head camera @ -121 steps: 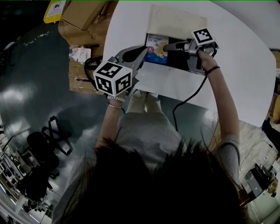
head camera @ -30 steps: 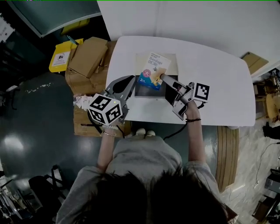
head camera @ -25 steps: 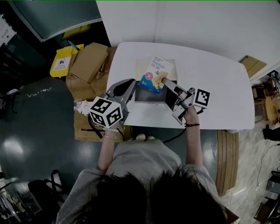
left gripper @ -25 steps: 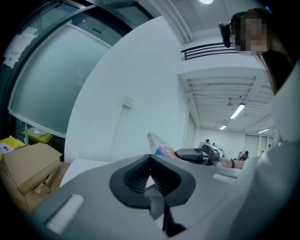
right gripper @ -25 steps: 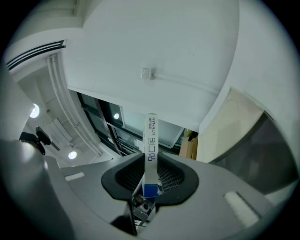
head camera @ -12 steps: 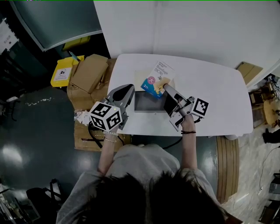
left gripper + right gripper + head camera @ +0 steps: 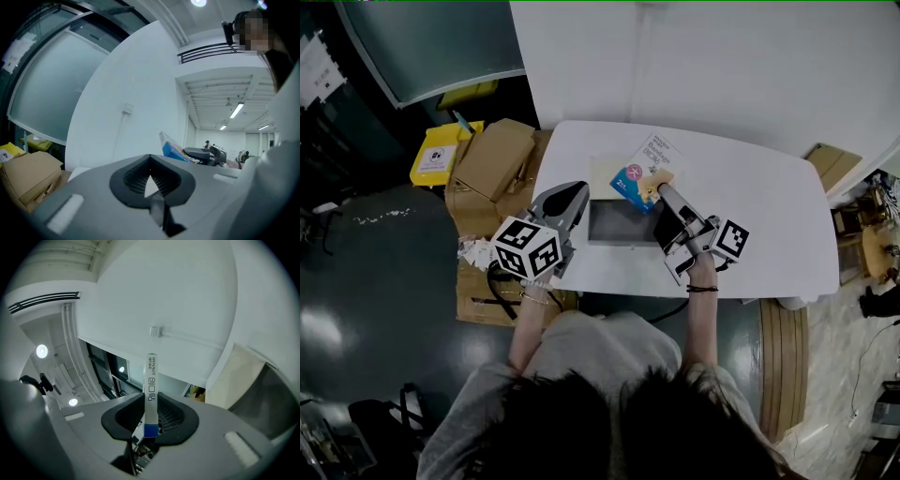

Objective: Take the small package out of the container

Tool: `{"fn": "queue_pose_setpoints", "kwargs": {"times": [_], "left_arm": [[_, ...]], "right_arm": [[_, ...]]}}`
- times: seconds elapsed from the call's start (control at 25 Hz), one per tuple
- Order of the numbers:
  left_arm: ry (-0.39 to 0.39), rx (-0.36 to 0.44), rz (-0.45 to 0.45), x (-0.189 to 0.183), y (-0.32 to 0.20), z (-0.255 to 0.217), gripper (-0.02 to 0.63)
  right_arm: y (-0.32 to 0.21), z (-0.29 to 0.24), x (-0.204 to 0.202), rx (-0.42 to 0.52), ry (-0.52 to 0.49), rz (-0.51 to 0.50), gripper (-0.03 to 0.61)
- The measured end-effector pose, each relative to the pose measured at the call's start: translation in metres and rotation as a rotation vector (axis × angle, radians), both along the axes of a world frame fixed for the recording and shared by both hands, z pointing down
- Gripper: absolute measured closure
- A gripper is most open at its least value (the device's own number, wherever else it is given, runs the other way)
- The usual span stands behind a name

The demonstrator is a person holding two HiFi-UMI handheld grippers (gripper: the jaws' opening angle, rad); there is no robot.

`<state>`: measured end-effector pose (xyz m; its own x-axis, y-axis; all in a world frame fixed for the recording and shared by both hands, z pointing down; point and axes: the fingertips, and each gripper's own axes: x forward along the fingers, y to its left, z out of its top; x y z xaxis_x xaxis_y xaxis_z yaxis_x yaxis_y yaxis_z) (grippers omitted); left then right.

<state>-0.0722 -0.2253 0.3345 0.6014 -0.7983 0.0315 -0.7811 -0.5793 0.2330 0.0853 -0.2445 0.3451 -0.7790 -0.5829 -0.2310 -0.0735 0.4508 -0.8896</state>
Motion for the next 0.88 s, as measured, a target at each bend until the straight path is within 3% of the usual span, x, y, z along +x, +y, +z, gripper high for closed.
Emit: {"fn": "queue_pose_setpoints", "kwargs": {"times": [0.88], "left_arm": [[-0.002, -0.013, 0.003, 0.0038, -0.0044, 0.0037, 0.624]], "right_arm": [[-0.0024, 0.003, 0.0025, -0.019, -0.023, -0.01, 0.479]]}}
